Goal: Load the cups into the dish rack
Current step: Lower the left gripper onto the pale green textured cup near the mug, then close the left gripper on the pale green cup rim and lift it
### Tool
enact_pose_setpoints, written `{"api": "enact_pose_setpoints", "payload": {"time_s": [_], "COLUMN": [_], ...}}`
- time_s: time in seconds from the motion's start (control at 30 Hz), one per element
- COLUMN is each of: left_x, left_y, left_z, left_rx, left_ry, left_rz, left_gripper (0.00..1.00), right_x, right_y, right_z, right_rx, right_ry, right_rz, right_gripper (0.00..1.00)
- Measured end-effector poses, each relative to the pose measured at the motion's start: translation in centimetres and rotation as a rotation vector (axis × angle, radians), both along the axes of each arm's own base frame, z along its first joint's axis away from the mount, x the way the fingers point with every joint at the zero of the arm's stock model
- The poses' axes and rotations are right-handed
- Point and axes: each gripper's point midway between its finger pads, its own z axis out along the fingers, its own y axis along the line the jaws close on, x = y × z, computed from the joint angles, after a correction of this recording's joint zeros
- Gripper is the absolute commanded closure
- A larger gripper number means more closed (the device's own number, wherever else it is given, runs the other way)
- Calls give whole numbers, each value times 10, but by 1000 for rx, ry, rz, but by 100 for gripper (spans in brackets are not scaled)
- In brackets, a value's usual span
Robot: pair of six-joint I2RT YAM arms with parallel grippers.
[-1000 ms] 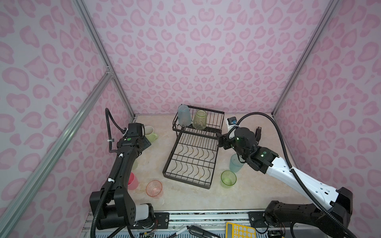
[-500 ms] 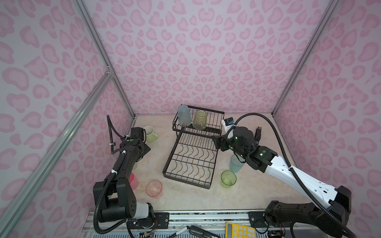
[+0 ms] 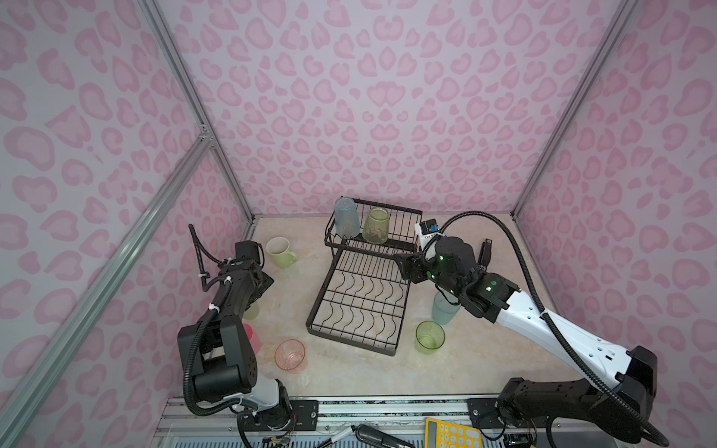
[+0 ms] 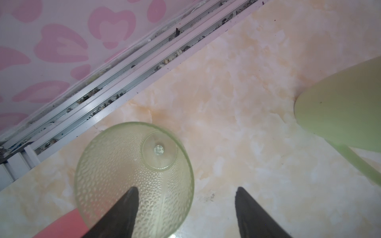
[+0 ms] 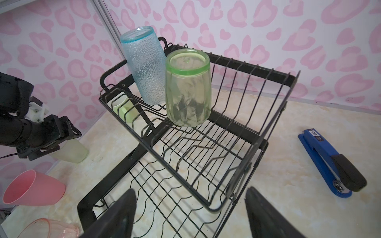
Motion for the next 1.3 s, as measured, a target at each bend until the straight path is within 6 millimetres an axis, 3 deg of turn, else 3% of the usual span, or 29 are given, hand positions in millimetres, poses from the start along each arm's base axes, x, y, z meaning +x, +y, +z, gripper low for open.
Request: {"api": "enact_pose_setpoints", "payload": {"time_s": [0.3,0.7,1.1,1.3], "left_x": [1,0,-3,4], "left_y": [0,0,-3,-16], "left_z": [-13,-17,6,13], "left_rx": [-22,-20,0,-37], "left_ry": [13,13,-67,-109], "left_rz": [1,1,-28,-88], "left_gripper": [47,84,97,97], "right_x": [-1,-8,-15,-21], "right_y": [1,-7,-21,-30], "right_z": [3,-2,-8,-9], "right_rx": [0,3,-2,1], "right_ry": [-6,-2,-12,-25], "right_rz": [0,-19,-46,-60], "right_gripper": [19,20,20,20]}}
